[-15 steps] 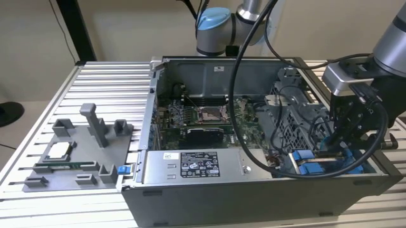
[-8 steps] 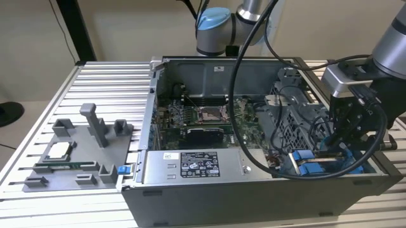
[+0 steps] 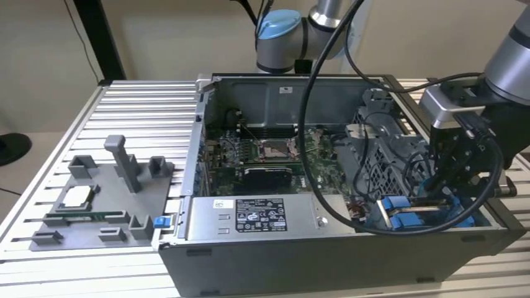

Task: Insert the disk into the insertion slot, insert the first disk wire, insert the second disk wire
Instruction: 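Insert the first disk wire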

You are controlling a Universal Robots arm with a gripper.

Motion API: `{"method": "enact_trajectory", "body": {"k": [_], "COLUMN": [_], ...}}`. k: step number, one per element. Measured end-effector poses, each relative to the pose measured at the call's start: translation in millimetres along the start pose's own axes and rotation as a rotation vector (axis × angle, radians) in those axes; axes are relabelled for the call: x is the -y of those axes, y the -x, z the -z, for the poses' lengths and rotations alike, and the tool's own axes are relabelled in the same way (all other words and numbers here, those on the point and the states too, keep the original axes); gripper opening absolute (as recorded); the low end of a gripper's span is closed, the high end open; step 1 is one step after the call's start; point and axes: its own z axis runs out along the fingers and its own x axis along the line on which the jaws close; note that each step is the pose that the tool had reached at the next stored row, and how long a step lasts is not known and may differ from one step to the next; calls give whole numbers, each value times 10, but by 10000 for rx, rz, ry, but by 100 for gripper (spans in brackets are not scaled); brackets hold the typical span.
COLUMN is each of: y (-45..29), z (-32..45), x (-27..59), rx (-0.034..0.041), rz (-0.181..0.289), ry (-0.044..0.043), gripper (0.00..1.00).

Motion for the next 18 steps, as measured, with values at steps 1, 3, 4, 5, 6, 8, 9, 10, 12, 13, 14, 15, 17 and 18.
{"method": "enact_trajectory", "body": {"k": [1, 3, 4, 5, 6, 8, 9, 10, 12, 13, 14, 15, 17, 18], "y": [0, -1, -1, -2, -2, -3, -4, -3, -5, -4, -2, 1, 4, 6], "z": [-5, -19, -27, -37, -48, -70, -83, -92, -92, -74, -39, 10, 100, 145], "x": [0, 0, 0, -1, -1, -1, -2, -2, -3, -2, -2, 1, 2, 3], "rx": [-1, 5, 3, 3, -3, -14, -4, 18, 14, 11, 14, 4, 7, 7], "rz": [0, 1, 1, 1, 2, 2, 1, 0, 10, 19, 24, 31, 33, 33], "ry": [-2, -6, -7, -8, -9, -8, -7, -4, -6, -7, -6, -6, -6, -5], "gripper": [0, 0, 0, 0, 0, 0, 0, 0, 0, 0, 0, 0, 0, 0]}}
